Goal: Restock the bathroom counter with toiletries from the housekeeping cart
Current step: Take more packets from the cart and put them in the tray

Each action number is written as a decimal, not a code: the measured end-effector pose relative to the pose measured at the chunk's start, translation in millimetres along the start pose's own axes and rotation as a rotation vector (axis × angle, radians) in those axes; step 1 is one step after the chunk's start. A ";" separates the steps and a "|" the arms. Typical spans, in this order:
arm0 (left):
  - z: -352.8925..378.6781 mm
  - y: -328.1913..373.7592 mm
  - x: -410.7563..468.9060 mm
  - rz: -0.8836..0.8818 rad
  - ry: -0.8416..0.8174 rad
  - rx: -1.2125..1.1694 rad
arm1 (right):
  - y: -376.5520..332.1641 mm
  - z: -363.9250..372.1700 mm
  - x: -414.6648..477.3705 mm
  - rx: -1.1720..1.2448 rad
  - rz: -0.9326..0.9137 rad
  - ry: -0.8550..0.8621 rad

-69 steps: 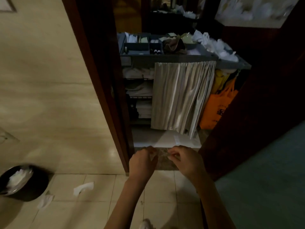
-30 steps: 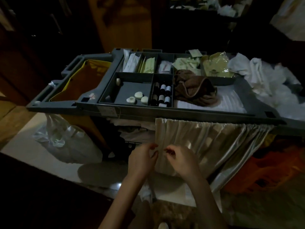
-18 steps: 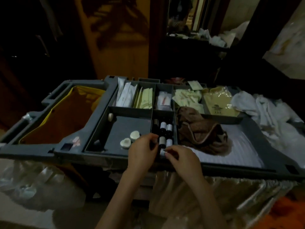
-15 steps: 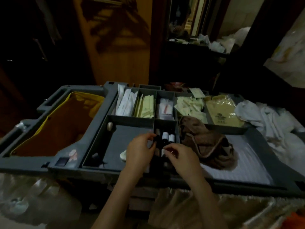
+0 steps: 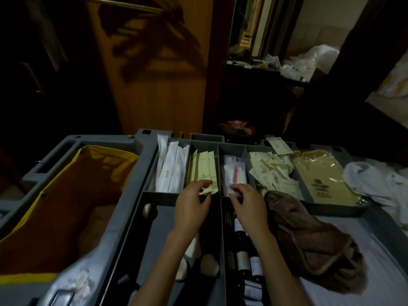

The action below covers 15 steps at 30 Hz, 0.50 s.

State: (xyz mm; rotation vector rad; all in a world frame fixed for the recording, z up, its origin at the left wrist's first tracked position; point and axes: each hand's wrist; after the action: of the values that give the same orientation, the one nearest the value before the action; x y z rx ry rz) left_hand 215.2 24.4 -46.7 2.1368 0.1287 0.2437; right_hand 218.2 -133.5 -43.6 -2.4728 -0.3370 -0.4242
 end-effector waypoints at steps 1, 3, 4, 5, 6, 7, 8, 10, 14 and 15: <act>1.8 -0.4 7.8 0.012 0.002 0.011 | 4.0 5.7 9.8 -0.010 0.013 0.014; 6.5 -2.6 22.7 0.031 -0.011 0.040 | 11.8 17.4 29.3 -0.043 0.047 0.035; 9.2 -4.8 28.5 0.031 -0.021 0.047 | 14.8 22.5 38.7 -0.057 0.073 0.039; 12.0 -7.3 32.5 0.023 -0.030 0.046 | 17.5 27.2 47.2 -0.062 0.103 0.039; 14.6 -9.9 34.7 0.009 -0.035 0.045 | 19.5 31.2 54.7 -0.064 0.136 0.040; 16.8 -12.6 35.6 -0.001 -0.034 0.048 | 21.0 34.8 60.9 -0.069 0.169 0.041; 19.2 -15.1 36.4 -0.003 -0.031 0.058 | 22.4 37.8 66.4 -0.081 0.207 0.041; 22.7 -18.4 37.0 0.006 -0.029 0.071 | 25.7 41.7 73.9 -0.121 0.272 0.022; 21.9 -21.2 38.8 0.003 -0.030 0.051 | 29.2 48.0 77.4 -0.178 0.338 -0.075; 21.4 -22.1 38.5 0.003 -0.029 0.043 | 28.5 48.1 76.8 -0.174 0.355 -0.070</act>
State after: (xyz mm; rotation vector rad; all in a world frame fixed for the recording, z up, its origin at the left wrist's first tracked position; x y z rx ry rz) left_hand 257.6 26.2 -71.8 2.1826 0.1153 0.2132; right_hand 308.7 -116.2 -66.7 -2.6494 0.1180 -0.2251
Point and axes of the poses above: each hand's wrist, its own x-axis towards the middle knuckle, its own z-axis out of the palm, y = z × x, and after that the axes turned 15 degrees about -z, right-handed
